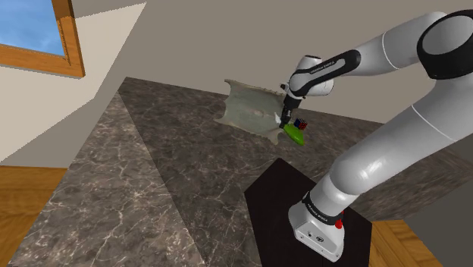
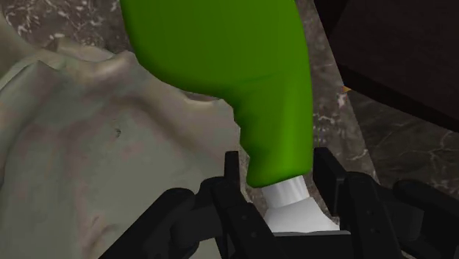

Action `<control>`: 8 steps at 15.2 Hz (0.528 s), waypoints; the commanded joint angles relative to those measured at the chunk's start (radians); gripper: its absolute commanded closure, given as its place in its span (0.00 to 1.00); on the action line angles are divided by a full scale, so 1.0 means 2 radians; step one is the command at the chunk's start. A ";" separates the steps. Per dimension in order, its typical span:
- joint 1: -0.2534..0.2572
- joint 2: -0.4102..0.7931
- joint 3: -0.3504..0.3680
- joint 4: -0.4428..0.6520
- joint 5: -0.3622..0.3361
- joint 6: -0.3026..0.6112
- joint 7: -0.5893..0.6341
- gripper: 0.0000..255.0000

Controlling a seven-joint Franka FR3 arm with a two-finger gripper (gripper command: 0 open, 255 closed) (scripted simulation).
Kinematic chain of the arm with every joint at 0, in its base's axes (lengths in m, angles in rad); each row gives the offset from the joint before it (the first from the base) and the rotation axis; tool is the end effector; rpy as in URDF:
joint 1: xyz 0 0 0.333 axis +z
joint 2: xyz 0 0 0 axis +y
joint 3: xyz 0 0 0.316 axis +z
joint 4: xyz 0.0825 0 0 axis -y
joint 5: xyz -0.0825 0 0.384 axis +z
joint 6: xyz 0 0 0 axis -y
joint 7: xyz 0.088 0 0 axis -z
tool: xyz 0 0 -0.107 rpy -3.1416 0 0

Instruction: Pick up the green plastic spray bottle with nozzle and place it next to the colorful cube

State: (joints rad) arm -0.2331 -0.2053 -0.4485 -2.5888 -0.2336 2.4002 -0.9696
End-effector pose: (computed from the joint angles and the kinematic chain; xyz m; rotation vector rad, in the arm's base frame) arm 0.3357 -0.2689 0.3230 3.0059 0.7176 -0.0734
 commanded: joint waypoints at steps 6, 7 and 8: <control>-0.040 0.019 -0.067 0.020 -0.002 0.010 -0.107 1.00; -0.044 0.025 -0.076 0.027 0.002 0.011 -0.124 1.00; -0.048 0.032 -0.086 0.033 0.006 0.012 -0.141 1.00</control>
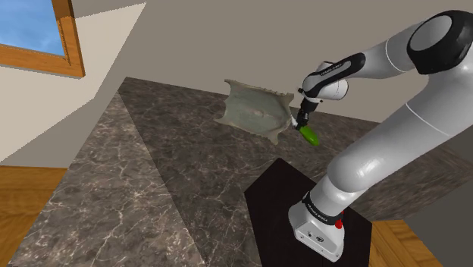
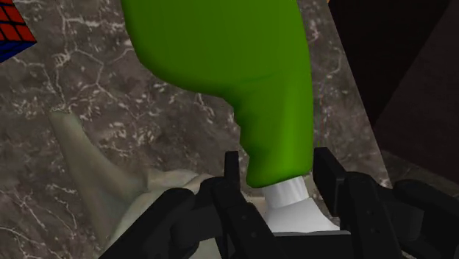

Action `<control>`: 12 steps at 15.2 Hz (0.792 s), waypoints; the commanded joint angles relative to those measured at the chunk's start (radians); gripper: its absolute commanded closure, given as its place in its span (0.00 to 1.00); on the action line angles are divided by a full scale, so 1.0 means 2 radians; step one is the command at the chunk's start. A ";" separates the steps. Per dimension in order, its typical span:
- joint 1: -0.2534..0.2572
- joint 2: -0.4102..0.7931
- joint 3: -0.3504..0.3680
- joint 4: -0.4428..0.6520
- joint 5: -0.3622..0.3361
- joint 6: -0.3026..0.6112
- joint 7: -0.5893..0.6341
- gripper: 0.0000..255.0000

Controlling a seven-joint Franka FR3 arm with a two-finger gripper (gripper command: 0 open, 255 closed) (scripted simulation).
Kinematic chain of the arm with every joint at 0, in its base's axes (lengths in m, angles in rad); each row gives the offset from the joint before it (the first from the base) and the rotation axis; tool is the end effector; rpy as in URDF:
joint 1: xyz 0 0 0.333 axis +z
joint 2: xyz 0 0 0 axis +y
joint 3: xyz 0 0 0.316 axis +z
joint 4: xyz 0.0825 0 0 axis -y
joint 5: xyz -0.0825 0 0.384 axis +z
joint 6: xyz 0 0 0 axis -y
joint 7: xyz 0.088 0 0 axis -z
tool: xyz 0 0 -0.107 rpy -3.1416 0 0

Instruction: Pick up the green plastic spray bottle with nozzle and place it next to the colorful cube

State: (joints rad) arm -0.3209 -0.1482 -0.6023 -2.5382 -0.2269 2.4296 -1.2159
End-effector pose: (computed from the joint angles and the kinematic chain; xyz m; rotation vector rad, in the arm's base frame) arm 0.2733 -0.3567 0.3185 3.0065 0.7163 -0.0735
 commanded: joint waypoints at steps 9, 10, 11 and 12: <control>-0.043 0.095 -0.078 0.093 0.093 -0.003 -0.194 1.00; -0.050 0.108 -0.082 0.106 0.108 -0.005 -0.216 1.00; -0.059 0.122 -0.084 0.119 0.124 -0.008 -0.237 1.00; -0.068 0.137 -0.086 0.132 0.140 -0.011 -0.258 1.00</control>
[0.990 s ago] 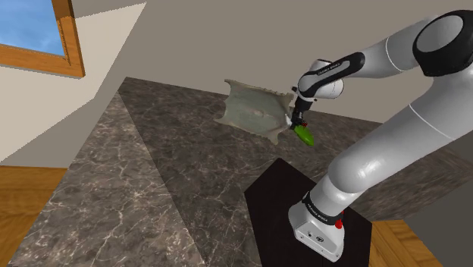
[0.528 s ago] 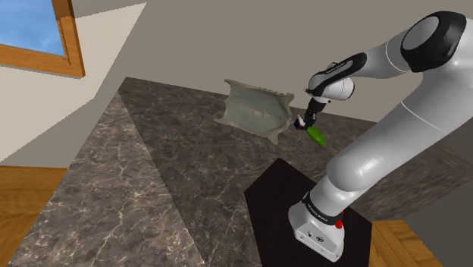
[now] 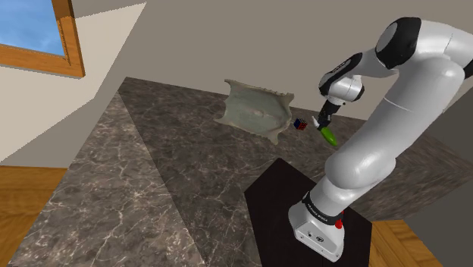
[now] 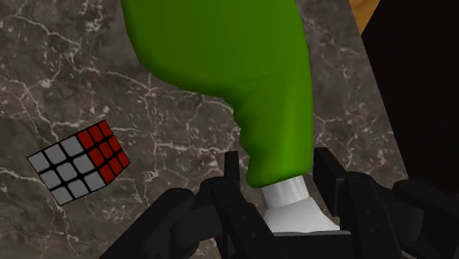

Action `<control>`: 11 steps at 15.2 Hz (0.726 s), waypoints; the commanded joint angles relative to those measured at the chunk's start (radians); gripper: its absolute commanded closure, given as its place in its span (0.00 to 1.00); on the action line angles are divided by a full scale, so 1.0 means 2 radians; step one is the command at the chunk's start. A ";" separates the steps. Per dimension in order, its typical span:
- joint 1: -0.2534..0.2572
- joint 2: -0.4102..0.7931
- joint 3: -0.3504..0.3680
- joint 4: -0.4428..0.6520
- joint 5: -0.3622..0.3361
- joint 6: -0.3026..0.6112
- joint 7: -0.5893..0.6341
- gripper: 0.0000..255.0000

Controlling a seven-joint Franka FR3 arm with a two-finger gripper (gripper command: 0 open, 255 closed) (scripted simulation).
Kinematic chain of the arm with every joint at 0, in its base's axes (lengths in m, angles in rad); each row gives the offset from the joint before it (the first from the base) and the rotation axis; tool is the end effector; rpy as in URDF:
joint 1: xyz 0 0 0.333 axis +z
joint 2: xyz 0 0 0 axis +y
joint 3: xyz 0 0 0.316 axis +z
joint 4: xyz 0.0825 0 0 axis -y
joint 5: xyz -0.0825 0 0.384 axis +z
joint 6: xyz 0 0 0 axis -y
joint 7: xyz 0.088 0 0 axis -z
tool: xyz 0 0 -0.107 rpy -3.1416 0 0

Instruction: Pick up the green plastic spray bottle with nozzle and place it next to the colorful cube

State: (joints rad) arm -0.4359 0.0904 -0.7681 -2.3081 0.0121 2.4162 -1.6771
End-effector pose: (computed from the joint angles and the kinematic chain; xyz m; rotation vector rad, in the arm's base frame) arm 0.1874 -0.4868 0.3211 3.0066 0.7161 -0.0748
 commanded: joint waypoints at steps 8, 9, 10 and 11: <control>-0.058 0.087 0.012 0.059 0.092 0.004 -0.107 1.00; -0.061 0.093 0.015 0.058 0.098 0.010 -0.111 1.00; -0.063 0.099 0.018 0.057 0.104 0.015 -0.114 1.00; -0.066 0.104 0.022 0.056 0.110 0.021 -0.118 1.00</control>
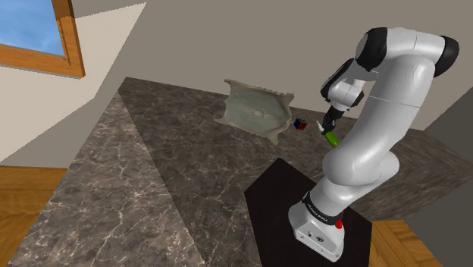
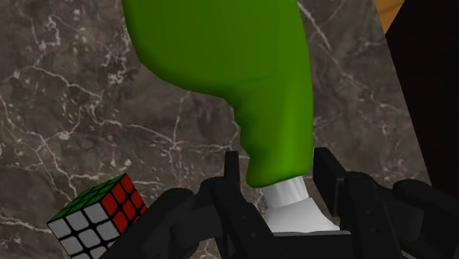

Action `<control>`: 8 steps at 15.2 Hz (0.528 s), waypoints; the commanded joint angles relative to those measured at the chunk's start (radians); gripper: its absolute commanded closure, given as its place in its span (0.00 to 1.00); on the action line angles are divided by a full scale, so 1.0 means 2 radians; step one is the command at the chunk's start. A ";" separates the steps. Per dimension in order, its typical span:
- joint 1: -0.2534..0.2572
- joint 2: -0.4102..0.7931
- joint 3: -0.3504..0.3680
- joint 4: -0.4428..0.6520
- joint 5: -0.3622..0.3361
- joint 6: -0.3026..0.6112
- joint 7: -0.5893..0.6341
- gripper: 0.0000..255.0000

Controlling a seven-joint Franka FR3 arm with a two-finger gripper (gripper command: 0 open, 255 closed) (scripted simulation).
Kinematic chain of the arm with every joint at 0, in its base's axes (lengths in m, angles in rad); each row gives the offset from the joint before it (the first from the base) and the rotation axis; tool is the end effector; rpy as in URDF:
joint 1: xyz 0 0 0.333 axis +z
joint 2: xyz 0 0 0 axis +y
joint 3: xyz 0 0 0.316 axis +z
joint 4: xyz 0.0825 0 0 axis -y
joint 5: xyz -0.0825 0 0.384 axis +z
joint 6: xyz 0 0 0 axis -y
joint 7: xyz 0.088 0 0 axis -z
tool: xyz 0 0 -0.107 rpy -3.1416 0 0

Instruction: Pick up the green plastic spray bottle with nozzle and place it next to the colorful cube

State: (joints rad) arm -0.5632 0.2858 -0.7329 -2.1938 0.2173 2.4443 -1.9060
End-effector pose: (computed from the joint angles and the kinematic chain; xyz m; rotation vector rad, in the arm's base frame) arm 0.1549 -0.5361 0.2908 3.0059 0.7205 -0.0739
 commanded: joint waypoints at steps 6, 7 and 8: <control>-0.021 0.041 0.028 -0.004 0.044 0.037 -0.027 1.00; -0.025 0.047 0.032 -0.004 0.050 0.042 -0.031 1.00; -0.028 0.053 0.036 -0.004 0.056 0.047 -0.035 1.00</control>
State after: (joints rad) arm -0.6138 0.3789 -0.6698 -2.2015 0.3149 2.5268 -1.9694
